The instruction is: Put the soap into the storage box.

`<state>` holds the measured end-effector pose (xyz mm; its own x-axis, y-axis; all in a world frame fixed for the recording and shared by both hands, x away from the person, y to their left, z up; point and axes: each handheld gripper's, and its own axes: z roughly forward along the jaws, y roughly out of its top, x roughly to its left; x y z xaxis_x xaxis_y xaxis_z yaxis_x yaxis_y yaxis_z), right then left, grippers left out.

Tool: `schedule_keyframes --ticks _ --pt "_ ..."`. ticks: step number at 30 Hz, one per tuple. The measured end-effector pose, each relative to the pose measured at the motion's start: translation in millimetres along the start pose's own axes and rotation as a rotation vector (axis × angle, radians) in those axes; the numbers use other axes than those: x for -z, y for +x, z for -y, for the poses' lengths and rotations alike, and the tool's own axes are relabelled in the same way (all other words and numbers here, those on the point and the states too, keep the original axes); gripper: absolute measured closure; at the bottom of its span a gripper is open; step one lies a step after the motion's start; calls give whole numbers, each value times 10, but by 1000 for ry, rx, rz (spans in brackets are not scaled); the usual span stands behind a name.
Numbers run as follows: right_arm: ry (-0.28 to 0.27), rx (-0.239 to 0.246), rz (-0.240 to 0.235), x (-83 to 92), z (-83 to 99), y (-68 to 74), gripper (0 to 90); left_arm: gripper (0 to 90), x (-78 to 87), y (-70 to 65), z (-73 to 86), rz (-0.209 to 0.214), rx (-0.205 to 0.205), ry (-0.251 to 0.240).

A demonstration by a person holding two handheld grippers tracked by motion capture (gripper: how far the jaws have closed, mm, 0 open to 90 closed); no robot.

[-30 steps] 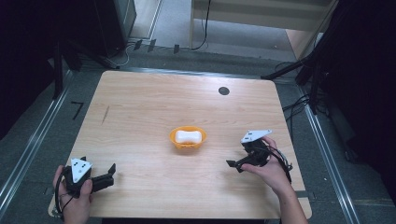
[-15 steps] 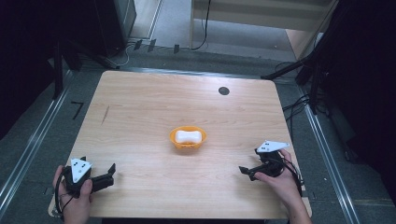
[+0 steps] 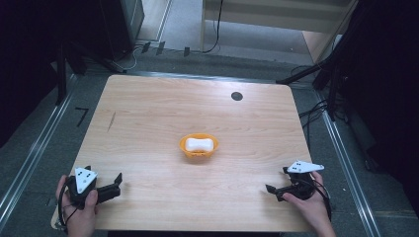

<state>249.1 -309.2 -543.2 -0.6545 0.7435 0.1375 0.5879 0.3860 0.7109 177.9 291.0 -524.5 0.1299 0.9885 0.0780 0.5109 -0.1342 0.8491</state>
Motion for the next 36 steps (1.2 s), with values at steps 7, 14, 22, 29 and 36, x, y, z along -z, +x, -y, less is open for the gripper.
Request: schedule_keyframes --ticks 7,14,22,29,36 --pt "-8 -29 23 129 175 -72 0 0 2 1 0 0 -1 0" --pt "-23 -49 55 265 303 -84 0 0 2 -2 0 -1 -2 1" --pt "-85 -72 98 423 503 -43 0 0 2 0 0 9 -4 1" --pt "-129 -106 112 434 556 -52 0 0 2 -4 1 8 -6 3" --pt "-151 -121 103 452 567 -73 0 0 0 -2 0 -7 5 11"
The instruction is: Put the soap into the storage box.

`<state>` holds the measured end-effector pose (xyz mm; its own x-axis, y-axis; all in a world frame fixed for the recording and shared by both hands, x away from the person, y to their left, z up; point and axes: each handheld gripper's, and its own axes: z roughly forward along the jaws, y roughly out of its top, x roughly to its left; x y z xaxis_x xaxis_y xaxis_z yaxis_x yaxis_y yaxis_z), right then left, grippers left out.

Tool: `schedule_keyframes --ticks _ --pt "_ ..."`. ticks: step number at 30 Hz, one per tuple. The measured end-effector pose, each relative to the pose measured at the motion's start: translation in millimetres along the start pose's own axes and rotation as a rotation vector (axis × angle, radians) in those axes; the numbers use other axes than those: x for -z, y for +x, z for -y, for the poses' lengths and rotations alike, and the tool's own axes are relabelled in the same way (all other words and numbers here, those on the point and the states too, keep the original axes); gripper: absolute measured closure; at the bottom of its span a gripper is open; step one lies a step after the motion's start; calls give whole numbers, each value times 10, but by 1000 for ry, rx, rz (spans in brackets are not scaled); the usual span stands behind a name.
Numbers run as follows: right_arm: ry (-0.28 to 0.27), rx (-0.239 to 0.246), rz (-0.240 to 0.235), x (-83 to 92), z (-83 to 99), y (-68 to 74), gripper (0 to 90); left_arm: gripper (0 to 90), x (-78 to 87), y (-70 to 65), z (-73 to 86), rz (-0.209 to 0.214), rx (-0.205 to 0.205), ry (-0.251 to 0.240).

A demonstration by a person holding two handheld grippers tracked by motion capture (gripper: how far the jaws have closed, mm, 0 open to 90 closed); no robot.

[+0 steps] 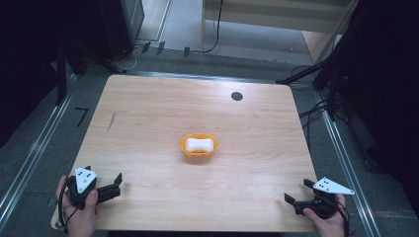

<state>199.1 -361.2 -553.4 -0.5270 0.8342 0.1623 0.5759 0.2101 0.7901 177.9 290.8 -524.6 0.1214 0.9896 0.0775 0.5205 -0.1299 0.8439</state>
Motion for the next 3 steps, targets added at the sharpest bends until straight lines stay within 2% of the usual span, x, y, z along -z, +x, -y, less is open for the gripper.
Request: schedule_keyframes --ticks 3 --pt "-2 -3 -6 2 1 -4 0 0 -4 0 -1 -4 5 2"
